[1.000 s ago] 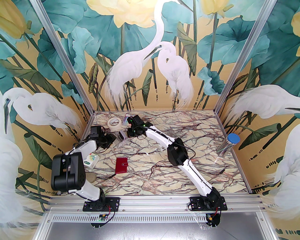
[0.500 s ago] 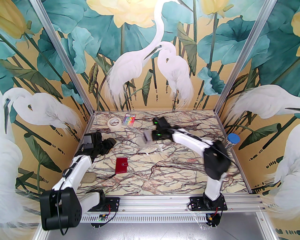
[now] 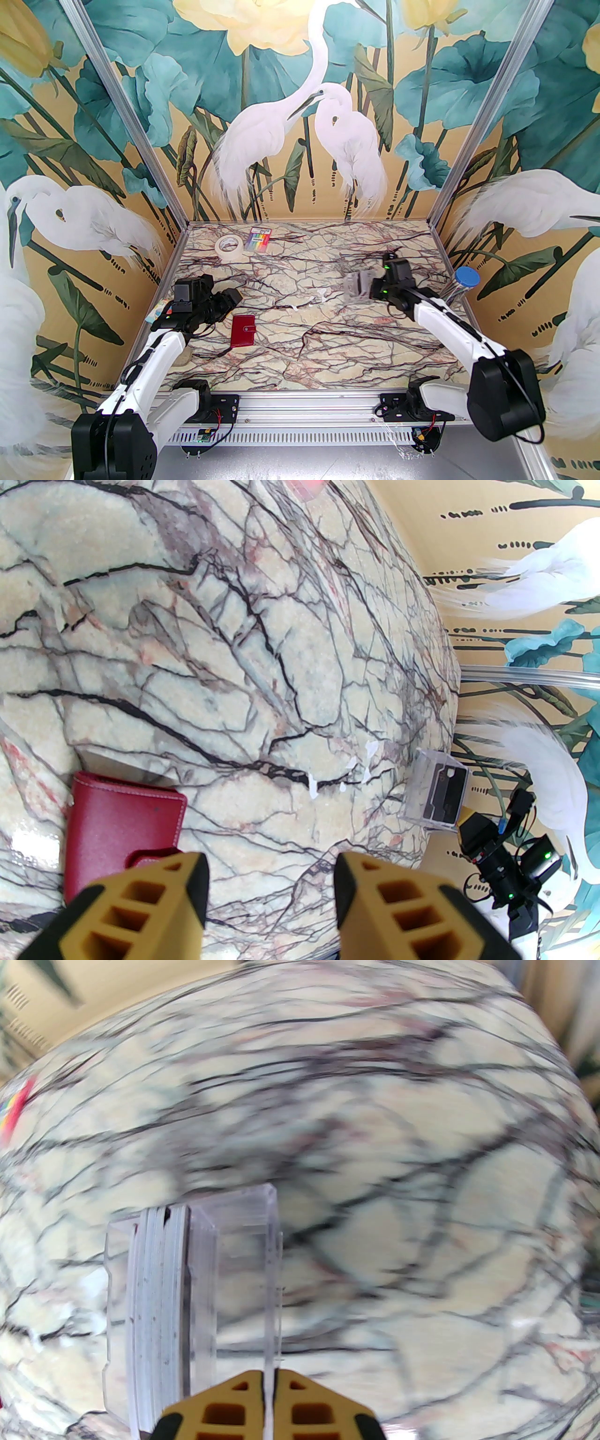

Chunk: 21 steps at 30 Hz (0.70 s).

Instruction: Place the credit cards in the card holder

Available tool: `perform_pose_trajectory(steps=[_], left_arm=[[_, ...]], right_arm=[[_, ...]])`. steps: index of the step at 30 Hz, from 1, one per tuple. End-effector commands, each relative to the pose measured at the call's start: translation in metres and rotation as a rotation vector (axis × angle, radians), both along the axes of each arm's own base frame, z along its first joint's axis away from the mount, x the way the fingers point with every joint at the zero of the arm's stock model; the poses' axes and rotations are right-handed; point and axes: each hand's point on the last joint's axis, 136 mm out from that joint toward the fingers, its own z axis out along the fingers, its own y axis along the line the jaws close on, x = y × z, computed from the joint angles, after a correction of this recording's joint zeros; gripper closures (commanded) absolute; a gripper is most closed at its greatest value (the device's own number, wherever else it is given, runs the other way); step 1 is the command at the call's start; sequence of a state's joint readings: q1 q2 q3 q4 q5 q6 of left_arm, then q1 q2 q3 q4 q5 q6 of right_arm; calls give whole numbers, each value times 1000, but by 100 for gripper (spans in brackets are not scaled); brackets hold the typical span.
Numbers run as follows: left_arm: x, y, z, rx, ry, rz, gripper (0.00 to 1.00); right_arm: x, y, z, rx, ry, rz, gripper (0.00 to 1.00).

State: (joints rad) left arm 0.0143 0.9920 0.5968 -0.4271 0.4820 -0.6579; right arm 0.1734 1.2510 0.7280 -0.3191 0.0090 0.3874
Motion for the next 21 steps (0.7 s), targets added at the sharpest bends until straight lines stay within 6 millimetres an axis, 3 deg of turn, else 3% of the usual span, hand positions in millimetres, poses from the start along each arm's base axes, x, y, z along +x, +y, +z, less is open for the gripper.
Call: perform_pose_trajectory(steps=[1,11,21], left_arm=[[-3,-2,-10,15,22,-25,51],[-6,-3,-17,17,28,-34,50],[-4,-2,-19,28,33,-42,49]], right_arm=[[20,-13,20,26,-135,-36,100],[46,-30,9,38,-166,-56,100],[55,-26,-6,54,-70,32,100]])
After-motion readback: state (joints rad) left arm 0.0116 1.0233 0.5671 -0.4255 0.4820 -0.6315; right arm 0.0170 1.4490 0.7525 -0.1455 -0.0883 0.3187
